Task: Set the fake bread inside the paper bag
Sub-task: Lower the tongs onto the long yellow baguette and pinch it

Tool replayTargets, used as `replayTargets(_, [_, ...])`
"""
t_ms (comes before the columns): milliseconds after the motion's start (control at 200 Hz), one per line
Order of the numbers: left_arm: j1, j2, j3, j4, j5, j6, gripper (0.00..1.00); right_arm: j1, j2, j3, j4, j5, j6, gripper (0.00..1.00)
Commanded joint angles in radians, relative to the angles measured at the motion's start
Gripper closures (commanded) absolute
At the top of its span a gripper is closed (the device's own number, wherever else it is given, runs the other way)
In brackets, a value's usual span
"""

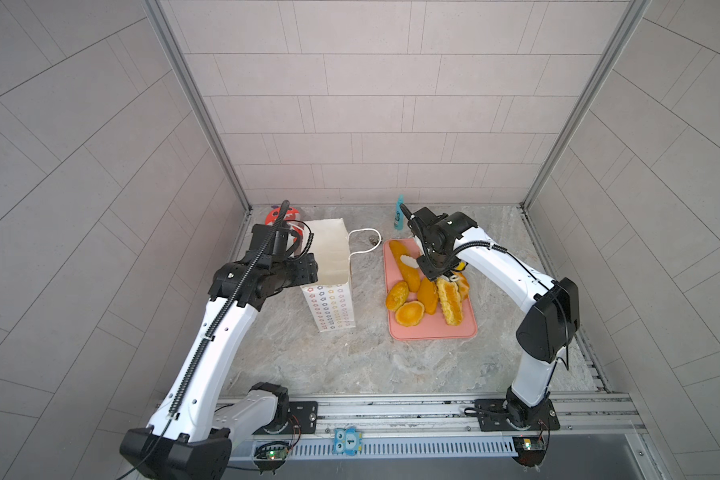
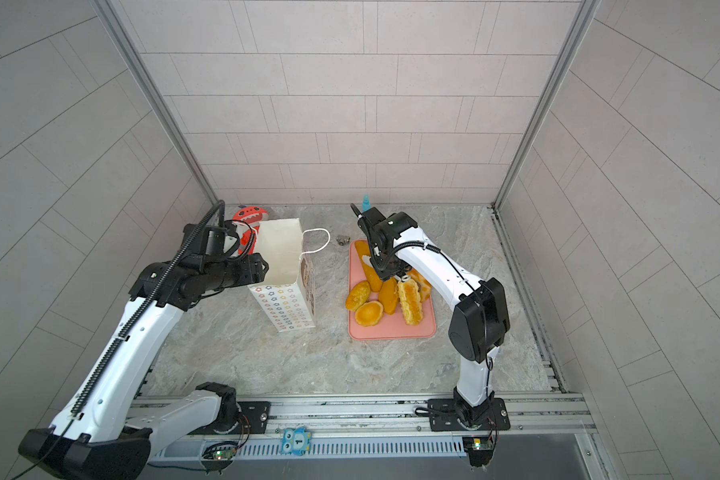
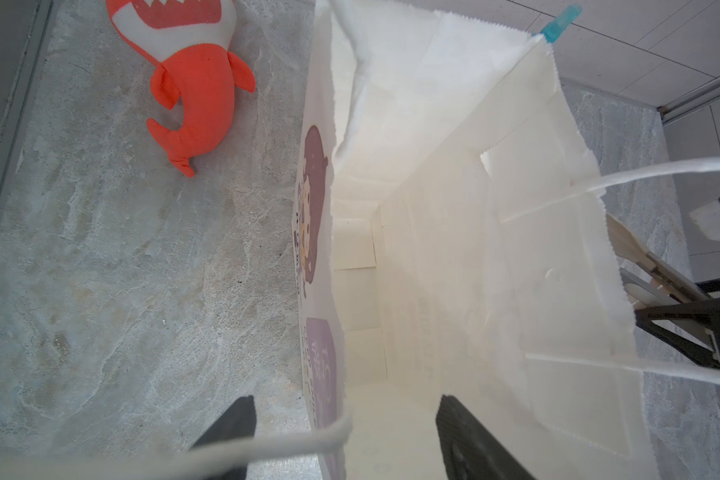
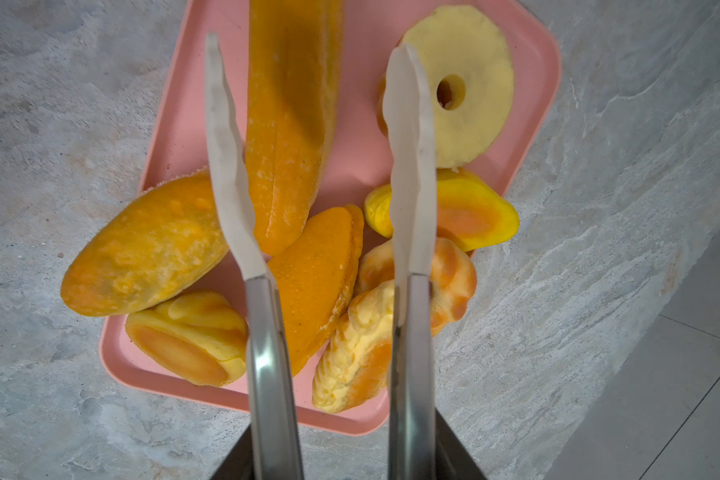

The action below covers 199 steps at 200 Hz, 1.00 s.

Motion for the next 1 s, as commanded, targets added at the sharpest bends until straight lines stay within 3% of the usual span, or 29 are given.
replayTargets(0, [0.005, -0.017, -0.015, 0.010, -0.002, -0.006, 0.25, 0.005, 0.020, 0.026, -0.015, 0.023, -0.015, 0.49])
replayTargets(991, [0.007, -0.026, -0.023, 0.013, -0.006, -0.008, 0.29, -0.027, 0.206, 0.126, 0.034, -0.020, -0.027, 0.46])
